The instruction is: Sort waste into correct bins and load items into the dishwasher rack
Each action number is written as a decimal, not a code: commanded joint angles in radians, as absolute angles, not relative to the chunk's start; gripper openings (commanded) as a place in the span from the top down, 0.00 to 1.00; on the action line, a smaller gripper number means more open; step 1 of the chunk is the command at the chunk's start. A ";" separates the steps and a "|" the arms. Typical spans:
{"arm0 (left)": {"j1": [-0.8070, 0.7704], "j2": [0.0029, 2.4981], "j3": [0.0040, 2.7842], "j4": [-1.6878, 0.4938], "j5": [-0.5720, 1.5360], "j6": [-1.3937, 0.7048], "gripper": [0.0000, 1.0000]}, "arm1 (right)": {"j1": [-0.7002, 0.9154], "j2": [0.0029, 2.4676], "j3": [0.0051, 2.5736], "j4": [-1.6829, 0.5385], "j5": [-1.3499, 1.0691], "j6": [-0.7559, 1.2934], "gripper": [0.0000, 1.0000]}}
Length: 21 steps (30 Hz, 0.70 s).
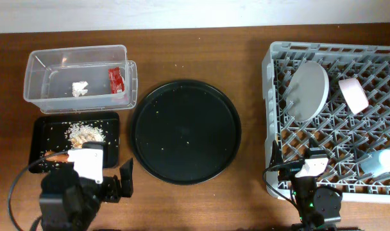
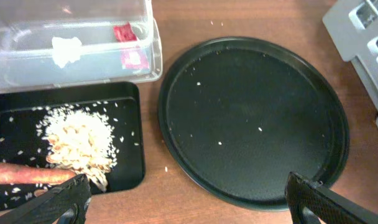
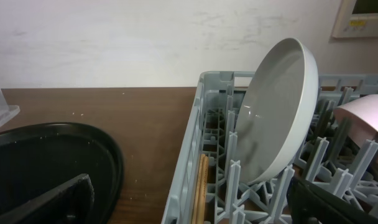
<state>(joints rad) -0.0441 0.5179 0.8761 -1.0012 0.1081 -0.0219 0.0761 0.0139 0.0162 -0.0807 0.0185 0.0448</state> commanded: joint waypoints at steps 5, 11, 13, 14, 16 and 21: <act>-0.049 0.218 0.561 -0.789 0.032 -0.006 0.01 | 0.071 0.003 0.006 -0.081 0.012 0.037 0.02; -0.051 0.004 0.230 -0.386 0.029 -0.006 0.01 | 0.071 0.003 0.006 -0.080 0.012 0.037 0.02; -0.051 0.005 0.162 -0.248 0.028 -0.006 0.01 | 0.071 0.003 0.006 -0.081 0.012 0.037 0.02; -0.051 0.005 0.105 -0.121 0.028 -0.006 0.01 | 0.071 0.003 0.006 -0.081 0.012 0.037 0.02; -0.051 0.005 0.014 0.064 0.016 -0.006 0.01 | 0.071 0.003 0.006 -0.081 0.012 0.037 0.02; -0.056 0.005 0.009 -0.084 -0.015 -0.006 0.01 | 0.071 0.003 0.006 -0.080 0.012 0.037 0.02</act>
<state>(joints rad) -0.0498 0.0120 0.0162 -0.0841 -0.0010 -0.0185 0.0761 0.0120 0.0147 -0.0784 0.0181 0.0444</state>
